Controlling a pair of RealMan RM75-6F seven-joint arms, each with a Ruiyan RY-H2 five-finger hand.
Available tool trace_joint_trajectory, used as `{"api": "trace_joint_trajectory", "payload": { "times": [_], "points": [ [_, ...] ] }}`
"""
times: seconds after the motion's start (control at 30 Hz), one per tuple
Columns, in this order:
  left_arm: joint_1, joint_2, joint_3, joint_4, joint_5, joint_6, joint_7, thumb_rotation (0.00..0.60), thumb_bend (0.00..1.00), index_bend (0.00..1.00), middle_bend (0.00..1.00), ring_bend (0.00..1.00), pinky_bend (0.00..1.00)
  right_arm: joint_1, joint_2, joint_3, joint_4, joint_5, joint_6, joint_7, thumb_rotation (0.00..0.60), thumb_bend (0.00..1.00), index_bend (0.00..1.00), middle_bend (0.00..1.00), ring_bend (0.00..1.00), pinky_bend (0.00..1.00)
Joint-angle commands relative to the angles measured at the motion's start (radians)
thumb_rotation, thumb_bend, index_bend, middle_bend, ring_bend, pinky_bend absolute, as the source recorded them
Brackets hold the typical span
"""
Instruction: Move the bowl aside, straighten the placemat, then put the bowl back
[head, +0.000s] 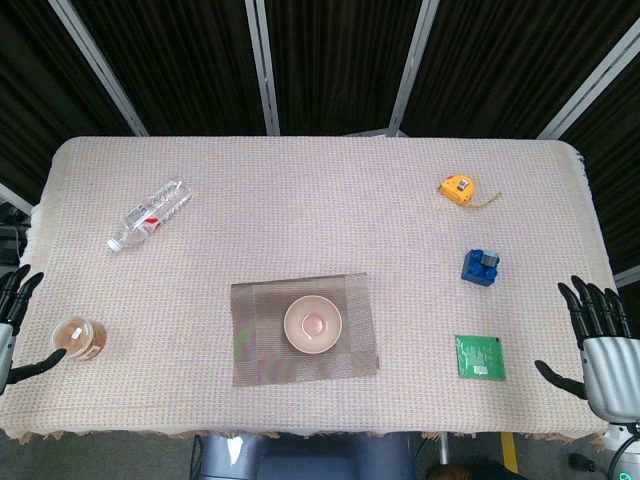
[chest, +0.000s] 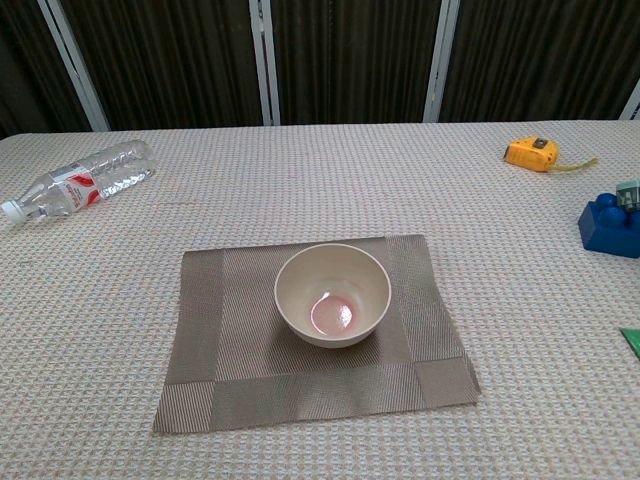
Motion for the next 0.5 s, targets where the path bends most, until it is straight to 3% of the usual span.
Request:
{"api": "trace_joint_trajectory", "payload": {
  "times": [0.03,0.27,0.5],
  "points": [
    [-0.002,-0.004,-0.002,0.007,-0.004,-0.006,0.008,0.600,0.00,0.00,0.00,0.00,0.00,-0.001,-0.001,0.000,-0.002,0.004,-0.002,-0.010,0.600,0.00,0.00,0.00,0.00,0.00],
    [-0.007,-0.015,-0.008,0.016,-0.013,-0.019,0.009,0.600,0.00,0.00,0.00,0.00,0.00,0.021,-0.008,-0.021,0.002,-0.018,-0.057,0.004,0.600,0.00,0.00,0.00,0.00,0.00],
    [-0.019,-0.023,-0.025,0.028,-0.033,-0.034,0.018,0.600,0.01,0.00,0.00,0.00,0.00,0.163,-0.074,-0.056,0.049,-0.167,-0.268,0.014,0.600,0.00,0.00,0.00,0.00,0.00]
  ]
}}
